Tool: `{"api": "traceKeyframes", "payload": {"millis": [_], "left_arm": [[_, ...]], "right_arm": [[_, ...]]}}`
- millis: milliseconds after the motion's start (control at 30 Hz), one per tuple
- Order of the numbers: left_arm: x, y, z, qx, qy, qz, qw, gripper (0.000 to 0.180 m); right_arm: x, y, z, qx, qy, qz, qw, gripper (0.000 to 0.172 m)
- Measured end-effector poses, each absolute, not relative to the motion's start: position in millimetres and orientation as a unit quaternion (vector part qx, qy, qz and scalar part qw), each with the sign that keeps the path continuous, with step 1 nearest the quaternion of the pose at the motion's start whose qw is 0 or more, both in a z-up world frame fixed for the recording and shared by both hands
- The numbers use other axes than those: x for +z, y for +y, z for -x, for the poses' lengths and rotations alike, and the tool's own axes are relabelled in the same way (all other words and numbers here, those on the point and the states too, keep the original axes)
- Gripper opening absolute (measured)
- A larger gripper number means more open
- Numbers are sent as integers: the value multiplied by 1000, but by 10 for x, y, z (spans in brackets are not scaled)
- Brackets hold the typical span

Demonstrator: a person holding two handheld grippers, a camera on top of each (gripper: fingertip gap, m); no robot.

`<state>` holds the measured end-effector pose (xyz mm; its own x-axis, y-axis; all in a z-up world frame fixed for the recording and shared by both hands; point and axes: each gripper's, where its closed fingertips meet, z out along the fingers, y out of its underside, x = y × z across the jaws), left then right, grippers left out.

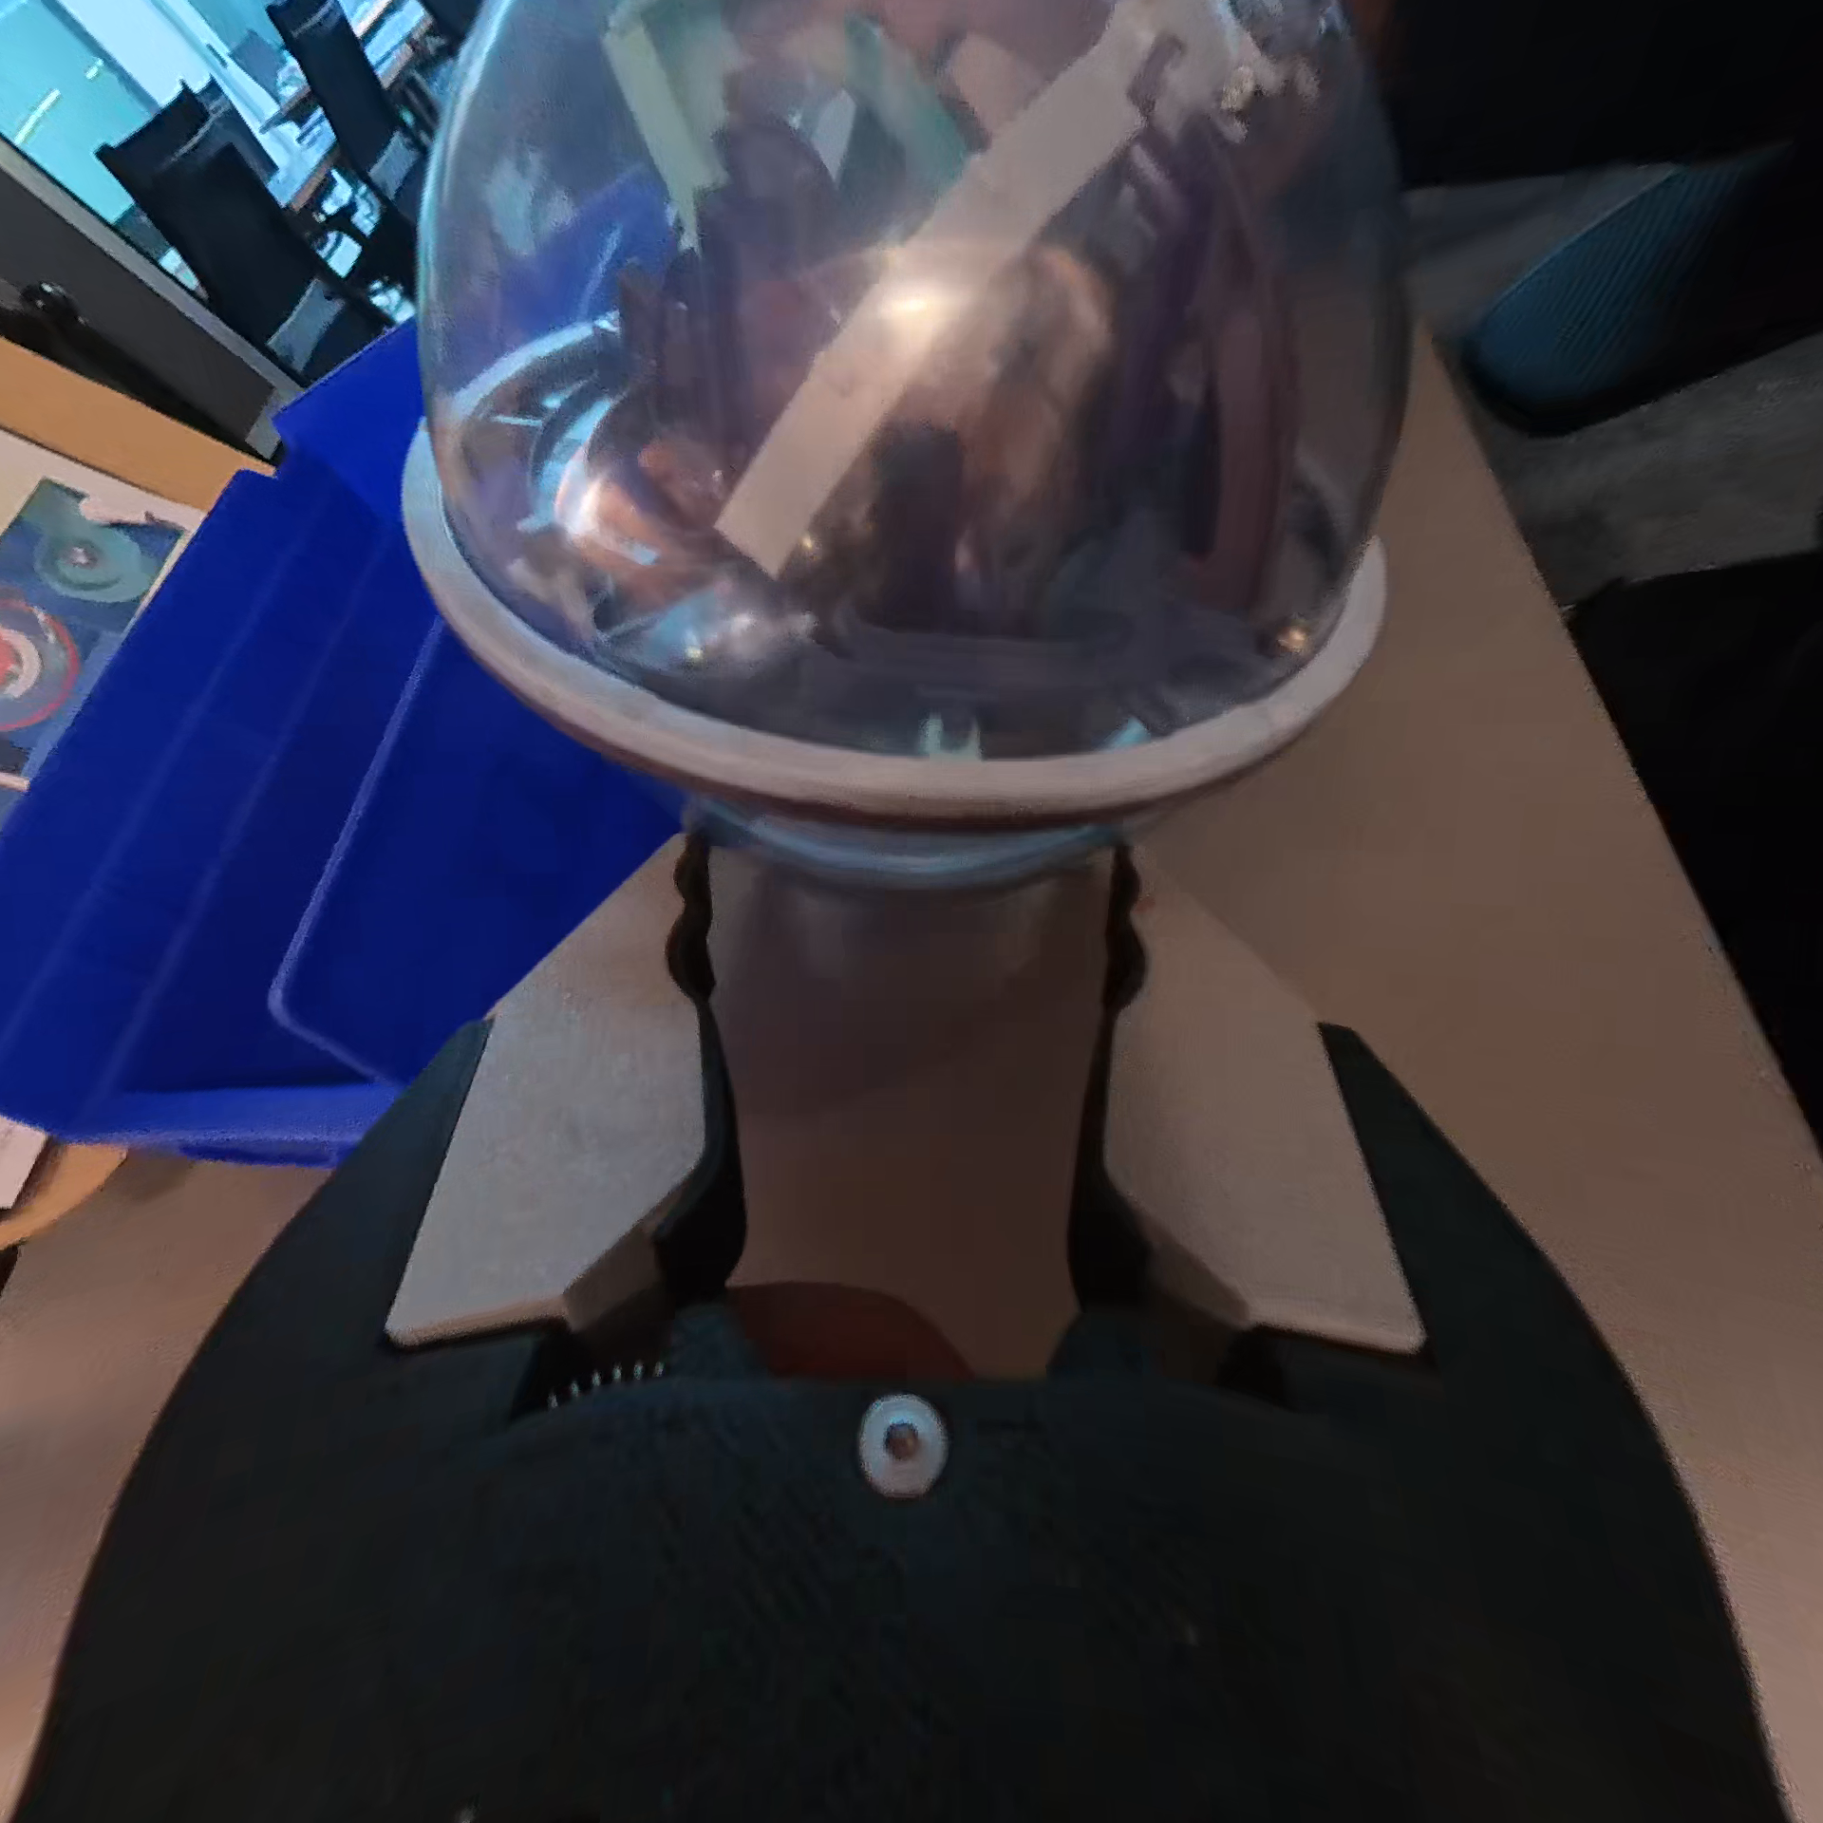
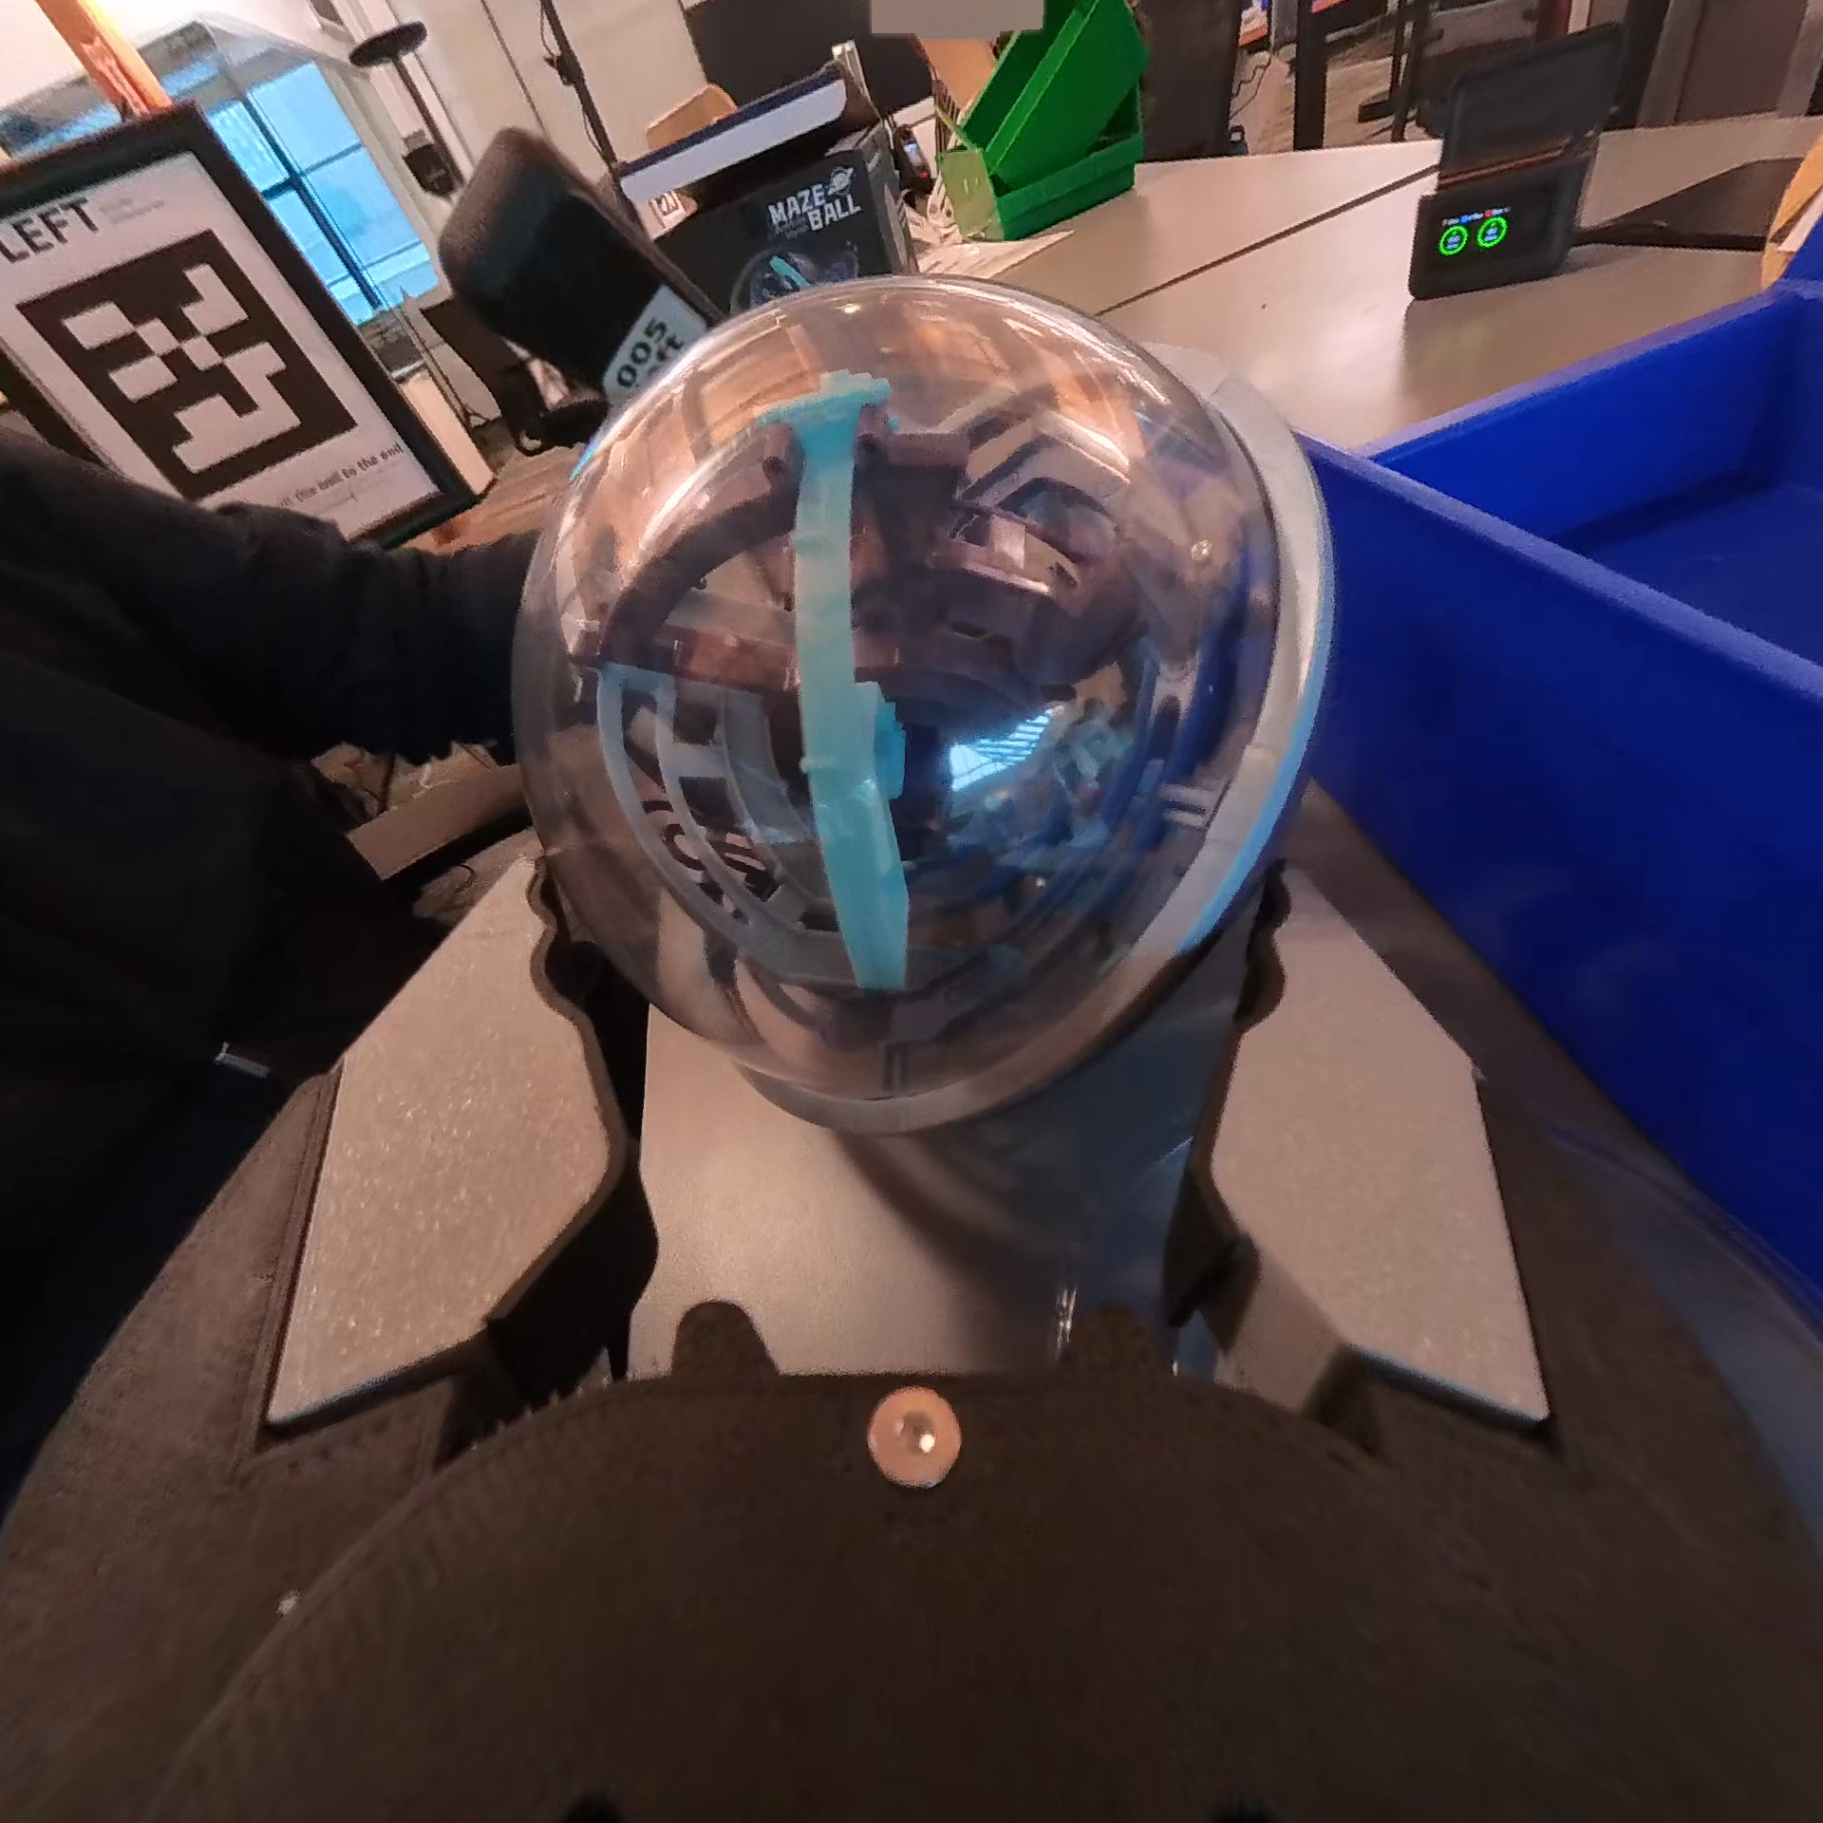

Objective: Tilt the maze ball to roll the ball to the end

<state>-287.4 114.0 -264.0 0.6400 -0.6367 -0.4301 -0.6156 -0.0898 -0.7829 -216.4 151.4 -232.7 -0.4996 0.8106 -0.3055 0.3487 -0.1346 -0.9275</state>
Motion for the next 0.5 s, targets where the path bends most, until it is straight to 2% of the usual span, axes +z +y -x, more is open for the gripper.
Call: {"api": "traceKeyframes", "payload": {"millis": [100,300,400,500], "left_arm": [[-2671,1234,2840,-27,428,737,522,85],[-2721,1258,2826,-21,433,731,527,83],[-2700,1247,2837,-12,434,724,536,83],[-2684,1246,2832,-15,433,722,540,82]], "right_arm": [[-2328,1512,2171,584,-636,458,212,139],[-2362,1535,2211,543,-658,457,252,148],[-2329,1567,2205,516,-671,448,288,147],[-2271,1562,2177,503,-682,431,311,139]]}}
